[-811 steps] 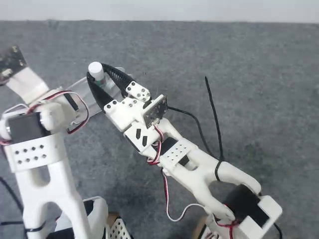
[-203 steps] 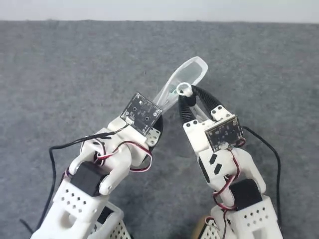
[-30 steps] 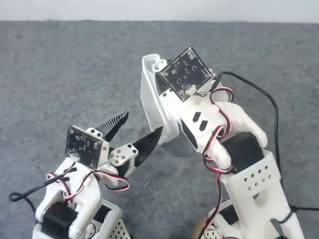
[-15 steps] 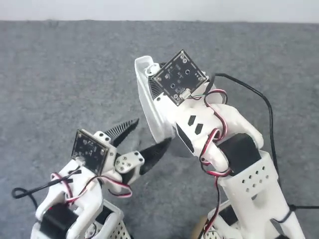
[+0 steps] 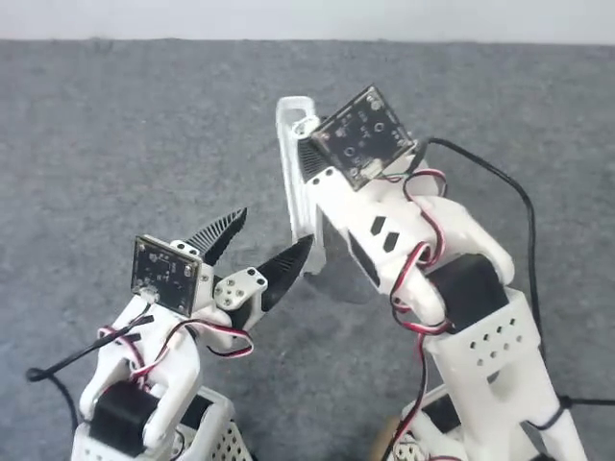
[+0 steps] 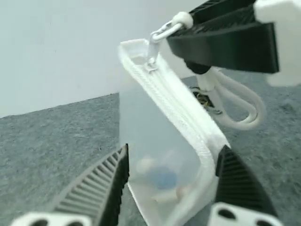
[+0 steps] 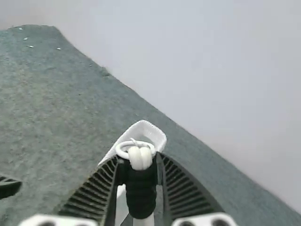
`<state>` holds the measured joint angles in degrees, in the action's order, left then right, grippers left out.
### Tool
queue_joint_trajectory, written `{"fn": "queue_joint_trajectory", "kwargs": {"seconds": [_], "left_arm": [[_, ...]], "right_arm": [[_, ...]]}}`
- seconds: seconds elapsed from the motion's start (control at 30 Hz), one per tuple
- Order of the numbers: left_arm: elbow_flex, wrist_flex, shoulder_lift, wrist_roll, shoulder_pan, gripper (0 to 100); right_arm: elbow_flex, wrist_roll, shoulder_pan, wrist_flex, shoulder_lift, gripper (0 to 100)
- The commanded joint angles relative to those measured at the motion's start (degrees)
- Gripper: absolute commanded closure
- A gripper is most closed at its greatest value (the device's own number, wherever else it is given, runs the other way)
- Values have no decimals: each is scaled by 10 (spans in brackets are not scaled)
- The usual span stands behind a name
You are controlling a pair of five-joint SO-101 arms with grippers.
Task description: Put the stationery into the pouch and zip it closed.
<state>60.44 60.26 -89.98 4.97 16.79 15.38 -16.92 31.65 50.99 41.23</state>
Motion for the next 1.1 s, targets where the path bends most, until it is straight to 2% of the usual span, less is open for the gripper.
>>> {"fn": "queue_joint_trajectory", "kwargs": {"seconds": [0.0, 0.3, 0.37, 0.57, 0.7, 0.9, 1.07], "left_arm": [[-37, 33, -4, -21, -5, 721], [-119, 111, -4, -27, 0, 718], [-126, 113, -4, -26, 6, 717], [-109, 98, -4, 11, 82, 716], [-81, 73, -4, 11, 83, 716], [-133, 119, -4, 13, 87, 716], [-130, 116, -4, 15, 89, 716]], "right_arm": [[-44, 6, -29, 8, 37, 991], [-20, 4, -32, 40, 95, 991], [-7, 4, -31, 39, 102, 991], [18, 8, -30, 35, 102, 991], [19, 8, -30, 35, 102, 991], [19, 8, -30, 36, 101, 991], [21, 8, -6, 40, 101, 991]]}}
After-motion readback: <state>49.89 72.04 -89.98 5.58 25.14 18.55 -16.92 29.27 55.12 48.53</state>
